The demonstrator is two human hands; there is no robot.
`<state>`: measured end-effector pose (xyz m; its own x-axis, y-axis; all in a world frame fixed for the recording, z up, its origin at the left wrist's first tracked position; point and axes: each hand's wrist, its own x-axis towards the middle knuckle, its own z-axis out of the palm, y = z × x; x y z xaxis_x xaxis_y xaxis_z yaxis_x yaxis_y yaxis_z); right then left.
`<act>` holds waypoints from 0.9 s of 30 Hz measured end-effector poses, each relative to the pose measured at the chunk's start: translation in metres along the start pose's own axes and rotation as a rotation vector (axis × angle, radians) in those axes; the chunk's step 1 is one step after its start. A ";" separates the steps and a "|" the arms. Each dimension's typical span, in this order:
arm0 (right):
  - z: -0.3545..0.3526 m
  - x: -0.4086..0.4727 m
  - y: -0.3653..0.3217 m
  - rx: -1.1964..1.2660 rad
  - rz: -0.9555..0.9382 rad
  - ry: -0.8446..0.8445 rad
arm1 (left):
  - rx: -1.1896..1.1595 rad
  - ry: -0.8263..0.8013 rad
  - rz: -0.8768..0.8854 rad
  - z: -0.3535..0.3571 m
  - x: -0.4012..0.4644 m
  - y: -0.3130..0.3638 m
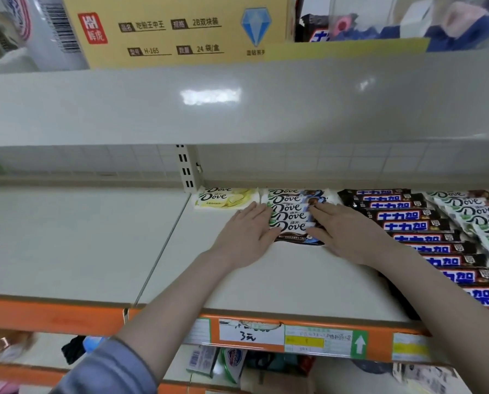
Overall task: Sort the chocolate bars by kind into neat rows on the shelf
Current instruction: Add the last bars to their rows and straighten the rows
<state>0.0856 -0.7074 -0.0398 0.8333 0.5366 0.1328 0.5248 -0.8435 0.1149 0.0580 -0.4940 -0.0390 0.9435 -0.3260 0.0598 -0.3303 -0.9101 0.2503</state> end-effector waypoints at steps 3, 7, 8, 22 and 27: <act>-0.008 0.004 -0.007 -0.006 -0.017 0.013 | 0.057 0.052 -0.038 -0.009 -0.002 -0.017; -0.003 0.018 -0.018 -0.003 -0.015 0.011 | 0.132 0.038 -0.172 -0.016 -0.005 -0.048; -0.001 0.023 -0.023 0.001 -0.004 0.015 | 0.139 0.021 -0.188 -0.016 -0.004 -0.055; 0.001 0.022 -0.031 0.038 0.086 0.129 | 0.110 0.026 -0.184 -0.007 0.003 -0.058; -0.016 -0.017 -0.010 0.037 0.245 0.150 | 0.145 0.060 -0.152 -0.011 0.001 -0.022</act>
<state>0.0629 -0.7076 -0.0271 0.9024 0.3122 0.2970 0.3193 -0.9473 0.0258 0.0669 -0.4713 -0.0340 0.9812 -0.1706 0.0903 -0.1808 -0.9762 0.1196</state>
